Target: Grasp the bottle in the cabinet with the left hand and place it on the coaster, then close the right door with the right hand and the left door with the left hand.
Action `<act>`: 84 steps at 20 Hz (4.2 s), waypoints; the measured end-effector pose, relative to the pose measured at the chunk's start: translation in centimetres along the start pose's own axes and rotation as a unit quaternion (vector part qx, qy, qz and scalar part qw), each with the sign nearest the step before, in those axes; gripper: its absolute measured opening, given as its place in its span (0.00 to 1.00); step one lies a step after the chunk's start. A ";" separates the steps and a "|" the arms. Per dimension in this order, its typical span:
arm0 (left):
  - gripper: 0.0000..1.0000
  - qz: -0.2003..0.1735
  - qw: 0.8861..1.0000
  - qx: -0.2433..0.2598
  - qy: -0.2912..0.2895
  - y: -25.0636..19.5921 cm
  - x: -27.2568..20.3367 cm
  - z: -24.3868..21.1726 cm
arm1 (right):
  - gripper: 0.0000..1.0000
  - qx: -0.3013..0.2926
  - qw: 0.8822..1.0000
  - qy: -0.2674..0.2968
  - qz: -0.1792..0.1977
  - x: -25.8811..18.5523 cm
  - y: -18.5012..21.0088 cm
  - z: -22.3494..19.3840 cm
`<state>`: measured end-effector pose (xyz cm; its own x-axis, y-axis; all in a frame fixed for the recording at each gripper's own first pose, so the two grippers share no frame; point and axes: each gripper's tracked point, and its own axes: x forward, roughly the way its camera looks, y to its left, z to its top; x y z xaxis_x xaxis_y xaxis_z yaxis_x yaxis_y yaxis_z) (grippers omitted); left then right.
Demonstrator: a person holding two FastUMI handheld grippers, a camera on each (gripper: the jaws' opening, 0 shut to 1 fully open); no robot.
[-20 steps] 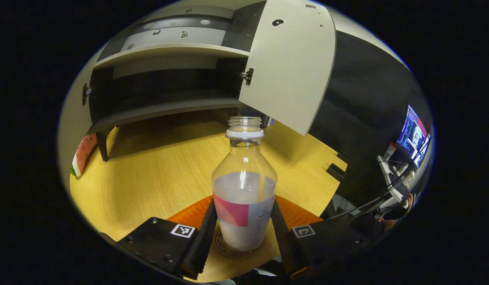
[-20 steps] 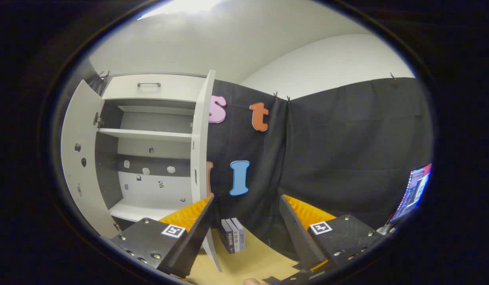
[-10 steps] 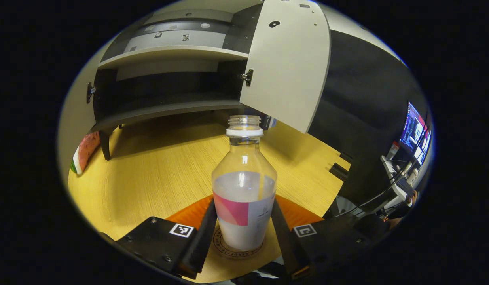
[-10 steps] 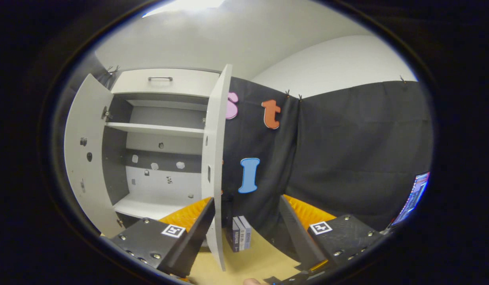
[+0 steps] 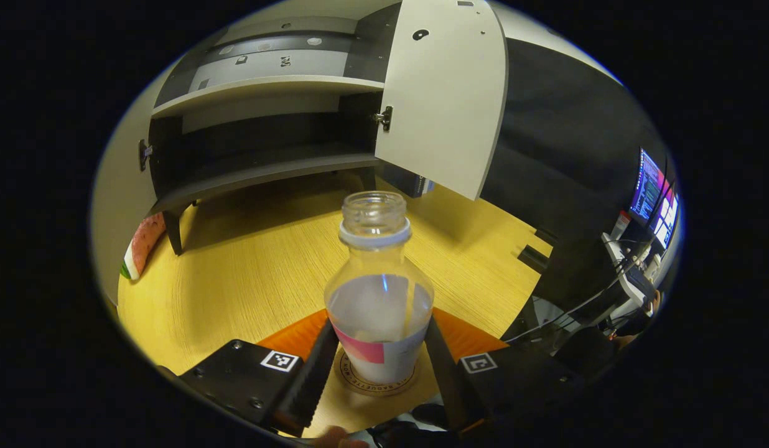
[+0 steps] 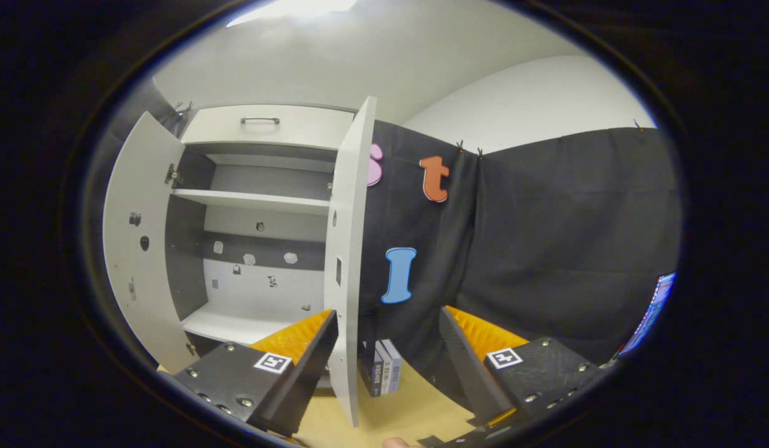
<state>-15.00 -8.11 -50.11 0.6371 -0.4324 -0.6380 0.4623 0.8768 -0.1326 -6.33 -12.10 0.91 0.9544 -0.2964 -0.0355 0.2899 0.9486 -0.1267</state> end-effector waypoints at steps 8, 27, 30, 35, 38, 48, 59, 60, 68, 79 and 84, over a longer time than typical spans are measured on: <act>0.80 0.003 1.000 -0.004 -0.009 -0.2 -0.9 1.2 | 0.98 -0.002 1.000 0.002 0.019 0.3 1.2 -0.2; 0.79 0.026 0.975 -0.022 -0.219 -1.3 -11.4 23.3 | 0.98 0.015 1.000 -0.004 0.025 2.4 -0.3 -2.3; 0.79 0.060 0.963 -0.021 -0.264 0.5 -15.3 28.2 | 0.98 0.012 1.000 -0.009 0.028 3.8 -0.5 -2.2; 0.90 0.135 0.951 -0.045 -0.275 3.7 -20.7 32.7 | 0.99 0.003 1.000 -0.012 0.021 6.0 -1.3 -3.3; 0.85 0.183 0.939 -0.059 -0.285 5.6 -24.5 34.6 | 0.94 -0.001 1.000 0.000 0.018 7.5 -1.7 -4.8; 0.91 0.290 0.899 -0.062 -0.323 11.1 -33.0 36.1 | 0.98 0.003 1.000 0.006 0.029 9.1 -0.8 -5.7; 0.96 0.392 0.861 -0.081 -0.314 16.8 -38.7 33.7 | 0.98 0.002 0.996 0.005 0.089 8.8 2.1 -5.6; 0.97 0.400 0.857 -0.088 -0.313 17.3 -39.4 33.2 | 0.98 0.001 0.995 0.004 0.096 8.7 2.6 -5.5; 0.97 0.445 0.838 -0.098 -0.301 20.9 -41.4 31.5 | 0.98 0.011 0.990 0.006 0.140 8.3 5.8 -5.5; 0.97 0.434 0.835 -0.129 -0.312 23.1 -40.9 30.3 | 0.98 0.010 0.978 0.015 0.208 9.0 13.5 -6.0; 0.93 0.422 0.838 -0.131 -0.320 23.8 -40.5 30.6 | 0.98 0.012 0.970 0.020 0.244 9.0 17.8 -6.1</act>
<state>-10.91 23.85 -4.19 0.9079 0.4145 -0.0618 -0.4178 0.9069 -0.0542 6.98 1.47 -7.76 0.9752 0.1837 -0.1238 -0.1925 0.9793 -0.0629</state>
